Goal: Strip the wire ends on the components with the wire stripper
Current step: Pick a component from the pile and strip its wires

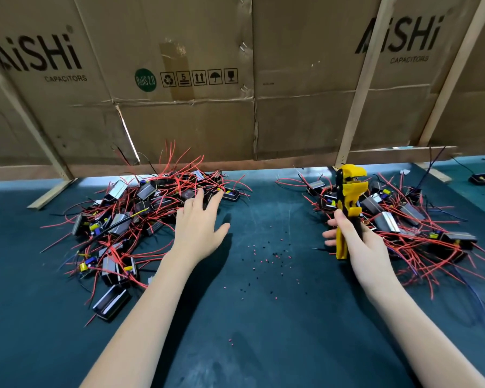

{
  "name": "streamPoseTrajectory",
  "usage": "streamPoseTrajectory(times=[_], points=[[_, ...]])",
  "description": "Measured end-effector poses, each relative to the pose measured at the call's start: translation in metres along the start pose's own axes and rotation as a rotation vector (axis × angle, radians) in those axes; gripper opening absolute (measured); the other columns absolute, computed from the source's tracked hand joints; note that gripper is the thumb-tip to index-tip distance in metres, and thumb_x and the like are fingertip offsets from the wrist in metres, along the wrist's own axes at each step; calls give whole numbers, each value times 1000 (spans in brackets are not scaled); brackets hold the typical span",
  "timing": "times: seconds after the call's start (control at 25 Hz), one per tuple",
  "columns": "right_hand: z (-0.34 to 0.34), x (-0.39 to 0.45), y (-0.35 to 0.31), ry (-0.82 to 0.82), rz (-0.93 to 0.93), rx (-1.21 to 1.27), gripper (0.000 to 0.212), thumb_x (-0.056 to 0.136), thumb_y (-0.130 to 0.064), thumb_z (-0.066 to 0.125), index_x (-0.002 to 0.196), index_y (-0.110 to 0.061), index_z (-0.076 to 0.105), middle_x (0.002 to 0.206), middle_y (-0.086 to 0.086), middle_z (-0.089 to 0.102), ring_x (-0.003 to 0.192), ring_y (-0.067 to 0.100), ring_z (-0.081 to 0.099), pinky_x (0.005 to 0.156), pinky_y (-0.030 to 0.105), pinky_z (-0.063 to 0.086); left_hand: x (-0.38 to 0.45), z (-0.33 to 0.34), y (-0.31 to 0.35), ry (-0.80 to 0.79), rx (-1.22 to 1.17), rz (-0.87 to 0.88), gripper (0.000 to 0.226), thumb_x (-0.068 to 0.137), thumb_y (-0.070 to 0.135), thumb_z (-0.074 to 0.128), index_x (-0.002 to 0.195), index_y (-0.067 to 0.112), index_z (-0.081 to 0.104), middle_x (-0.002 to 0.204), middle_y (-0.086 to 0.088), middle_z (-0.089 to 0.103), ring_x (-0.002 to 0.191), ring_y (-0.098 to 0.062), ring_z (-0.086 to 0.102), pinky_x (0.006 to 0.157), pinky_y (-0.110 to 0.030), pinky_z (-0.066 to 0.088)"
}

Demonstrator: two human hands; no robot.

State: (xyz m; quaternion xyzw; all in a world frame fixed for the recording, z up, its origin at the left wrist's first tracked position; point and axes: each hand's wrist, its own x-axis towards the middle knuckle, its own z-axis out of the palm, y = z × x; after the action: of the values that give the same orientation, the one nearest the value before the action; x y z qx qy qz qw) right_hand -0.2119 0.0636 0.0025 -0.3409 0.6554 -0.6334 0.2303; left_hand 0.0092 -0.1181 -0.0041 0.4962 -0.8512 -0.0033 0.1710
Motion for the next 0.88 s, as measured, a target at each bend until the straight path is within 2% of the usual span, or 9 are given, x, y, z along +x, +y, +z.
streamPoseTrajectory(times=[0.12,0.24,0.32,0.4,0.52,0.6,0.68,0.76,0.88], points=[[0,1,1,-1,-6,-3,55,72,-69,55,90,-19,70,84,4,74,83,24,70,95,47,51,3,6,6,-119,-179,-32,68,93,43,58,150,15,35,160,-14,22,146,-30,18,116,-41,20],[0,2,1,-4,1,-2,56,72,-69,54,90,-19,70,84,3,74,84,24,70,95,47,51,1,3,7,-106,-183,67,53,93,39,59,136,9,52,148,-4,42,137,-24,32,110,-37,27],[-1,2,1,-7,4,3,56,72,-70,55,90,-19,71,85,4,73,85,25,70,95,46,51,-5,-5,10,-86,-129,108,32,94,35,58,117,14,64,133,1,55,125,-22,46,101,-36,34],[-1,2,1,-7,6,13,56,72,-69,55,92,-19,71,86,5,74,85,25,70,94,46,52,-14,-16,10,-66,-88,69,19,93,29,56,94,16,70,111,1,68,108,-24,59,92,-35,42],[-2,2,1,-5,6,27,58,70,-68,56,94,-17,70,87,7,73,85,27,70,92,46,53,-29,-31,-1,-116,-197,-88,28,89,28,58,65,15,67,71,-1,69,79,-26,63,75,-36,52],[-2,2,1,-7,7,30,61,68,-69,57,94,-16,70,87,8,73,86,28,70,90,45,53,-33,-38,-9,-46,-251,-163,34,89,30,60,58,16,63,63,1,65,73,-24,61,71,-35,51],[-2,1,2,-3,-2,26,58,69,-67,57,93,-16,70,87,8,73,85,28,70,90,45,53,-33,-40,-11,91,-289,-187,23,89,27,63,68,17,62,68,3,62,76,-23,59,71,-34,47],[-2,1,2,-7,-15,12,54,71,-65,57,92,-17,70,85,6,73,84,26,70,91,45,52,-35,-39,-7,130,-354,-110,7,87,19,66,93,17,63,83,2,60,81,-21,57,77,-36,47],[-1,0,3,-14,-43,-5,50,72,-64,58,89,-18,69,82,3,73,82,24,70,88,41,51,-36,-30,-2,-24,-337,6,43,89,9,62,130,21,58,103,-3,55,93,-25,57,89,-39,48]])
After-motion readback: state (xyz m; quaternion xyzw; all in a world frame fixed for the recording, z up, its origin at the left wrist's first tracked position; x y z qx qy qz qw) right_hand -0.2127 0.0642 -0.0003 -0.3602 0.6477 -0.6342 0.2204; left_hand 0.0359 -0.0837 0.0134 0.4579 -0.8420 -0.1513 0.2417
